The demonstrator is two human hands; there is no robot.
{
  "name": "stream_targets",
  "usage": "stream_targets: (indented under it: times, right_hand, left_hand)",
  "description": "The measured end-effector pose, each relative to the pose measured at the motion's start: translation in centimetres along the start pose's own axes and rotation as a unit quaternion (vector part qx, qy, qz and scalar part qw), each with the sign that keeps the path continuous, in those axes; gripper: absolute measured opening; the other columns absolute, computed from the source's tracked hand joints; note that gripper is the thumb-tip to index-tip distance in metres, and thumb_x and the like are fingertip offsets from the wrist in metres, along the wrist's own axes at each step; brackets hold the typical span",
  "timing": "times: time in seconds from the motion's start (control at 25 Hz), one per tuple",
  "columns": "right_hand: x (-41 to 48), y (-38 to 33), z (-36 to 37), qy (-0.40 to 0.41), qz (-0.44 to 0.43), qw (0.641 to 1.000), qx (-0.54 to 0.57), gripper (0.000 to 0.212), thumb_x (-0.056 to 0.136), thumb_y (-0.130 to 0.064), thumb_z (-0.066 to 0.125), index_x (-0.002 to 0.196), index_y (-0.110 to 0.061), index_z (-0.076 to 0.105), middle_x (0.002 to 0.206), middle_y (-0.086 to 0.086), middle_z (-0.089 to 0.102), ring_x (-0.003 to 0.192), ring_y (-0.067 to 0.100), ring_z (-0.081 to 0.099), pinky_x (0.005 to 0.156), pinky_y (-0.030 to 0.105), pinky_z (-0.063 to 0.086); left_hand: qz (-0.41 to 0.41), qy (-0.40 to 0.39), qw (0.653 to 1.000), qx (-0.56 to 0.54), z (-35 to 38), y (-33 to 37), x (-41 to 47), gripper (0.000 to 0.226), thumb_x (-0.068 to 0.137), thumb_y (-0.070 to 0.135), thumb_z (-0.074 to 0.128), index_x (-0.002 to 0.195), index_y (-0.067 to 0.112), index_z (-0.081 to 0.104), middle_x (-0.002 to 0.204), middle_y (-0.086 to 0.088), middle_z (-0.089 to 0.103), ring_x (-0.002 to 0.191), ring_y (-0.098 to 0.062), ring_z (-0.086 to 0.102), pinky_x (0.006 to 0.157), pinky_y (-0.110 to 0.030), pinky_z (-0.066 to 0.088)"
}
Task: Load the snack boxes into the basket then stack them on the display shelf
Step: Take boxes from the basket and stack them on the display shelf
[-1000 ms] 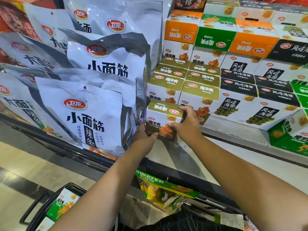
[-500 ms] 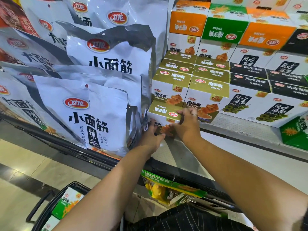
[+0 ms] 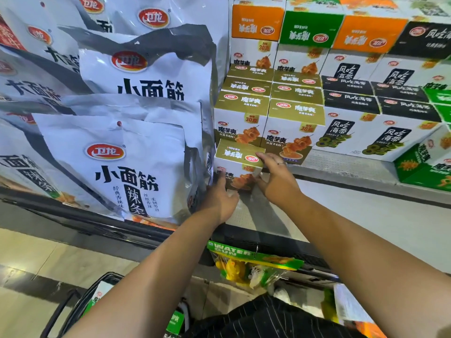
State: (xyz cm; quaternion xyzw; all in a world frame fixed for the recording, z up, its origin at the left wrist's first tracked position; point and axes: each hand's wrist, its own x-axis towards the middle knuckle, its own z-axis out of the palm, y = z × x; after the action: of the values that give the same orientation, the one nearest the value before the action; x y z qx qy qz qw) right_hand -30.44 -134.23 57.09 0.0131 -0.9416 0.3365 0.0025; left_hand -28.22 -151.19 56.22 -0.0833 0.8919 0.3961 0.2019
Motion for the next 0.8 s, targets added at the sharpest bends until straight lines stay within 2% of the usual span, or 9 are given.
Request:
stream_targets:
  times: [0.16,0.24,0.32,0.44,0.56,0.72,0.8]
  right_hand:
    - [-1.3,-0.6,-0.6,-0.008,0.010,1.000,-0.014,0.072,0.089,-0.019,0.068,0.150,-0.025,0.031,0.154,-0.001,0.034,0.133,0.021,0.043,0.109,0.039,0.042]
    - [-2.7,-0.3,-0.6,-0.004,0.002,0.995,-0.096,0.069,0.092,-0.028,0.064,0.151,-0.028,0.026,0.156,-0.001,0.031,0.136,0.023,0.040,0.109,0.041,0.042]
    - [-4.2,0.2,-0.7,-0.002,-0.013,0.983,-0.181,0.066,0.095,-0.036,0.057,0.152,-0.031,0.023,0.158,0.001,0.027,0.141,0.026,0.032,0.113,0.042,0.035]
    - [-6.4,1.0,-1.1,-0.019,-0.038,0.965,-0.258,0.064,0.098,-0.043,0.049,0.153,-0.032,0.019,0.161,0.004,0.022,0.147,0.028,0.020,0.119,0.043,0.021]
    - [-8.8,1.8,-1.8,-0.041,-0.071,0.953,-0.292,0.070,0.092,-0.047,0.054,0.153,-0.029,0.024,0.160,0.007,0.024,0.147,0.031,0.023,0.119,0.045,0.022]
    - [-12.8,3.6,-2.6,-0.052,-0.137,0.951,-0.274,0.076,0.078,-0.043,0.073,0.144,-0.019,0.046,0.148,0.018,0.045,0.134,0.044,0.042,0.108,0.055,0.036]
    - [-14.6,4.1,-2.4,-0.073,-0.158,0.945,-0.275,0.078,0.079,-0.046,0.072,0.146,-0.020,0.043,0.151,0.017,0.041,0.137,0.044,0.038,0.110,0.055,0.032]
  left_hand:
    - [0.073,-0.003,0.987,0.142,0.6,0.0,-1.2,0.076,0.098,0.034,0.052,0.155,0.035,0.002,0.163,0.005,0.016,0.145,-0.030,0.027,0.115,-0.047,0.032]
    - [0.095,-0.002,0.975,0.199,0.7,-0.6,-2.1,0.077,0.097,0.035,0.052,0.155,0.033,0.001,0.164,0.007,0.009,0.148,-0.030,0.017,0.116,-0.050,0.028]
    - [0.117,0.012,0.957,0.266,0.8,-1.1,-3.7,0.079,0.097,0.038,0.051,0.155,0.030,-0.002,0.165,0.005,0.002,0.151,-0.027,0.007,0.119,-0.049,0.022]
    - [0.163,0.068,0.922,0.344,1.6,-1.7,-6.5,0.082,0.096,0.045,0.050,0.156,0.024,-0.002,0.164,-0.002,0.006,0.150,-0.027,0.009,0.119,-0.045,0.020]
    - [0.133,0.103,0.935,0.313,2.9,-2.6,-8.6,0.082,0.093,0.053,0.052,0.156,0.023,0.008,0.163,-0.004,0.016,0.148,-0.027,0.018,0.119,-0.043,0.020]
    - [0.101,0.158,0.927,0.324,5.8,-3.9,-12.7,0.081,0.092,0.059,0.046,0.156,0.021,0.015,0.162,-0.006,0.021,0.146,-0.028,0.023,0.120,-0.044,0.018]
    - [0.060,0.170,0.925,0.336,7.2,-4.8,-15.0,0.080,0.092,0.061,0.043,0.156,0.022,0.014,0.162,-0.005,0.021,0.146,-0.027,0.023,0.121,-0.045,0.015]
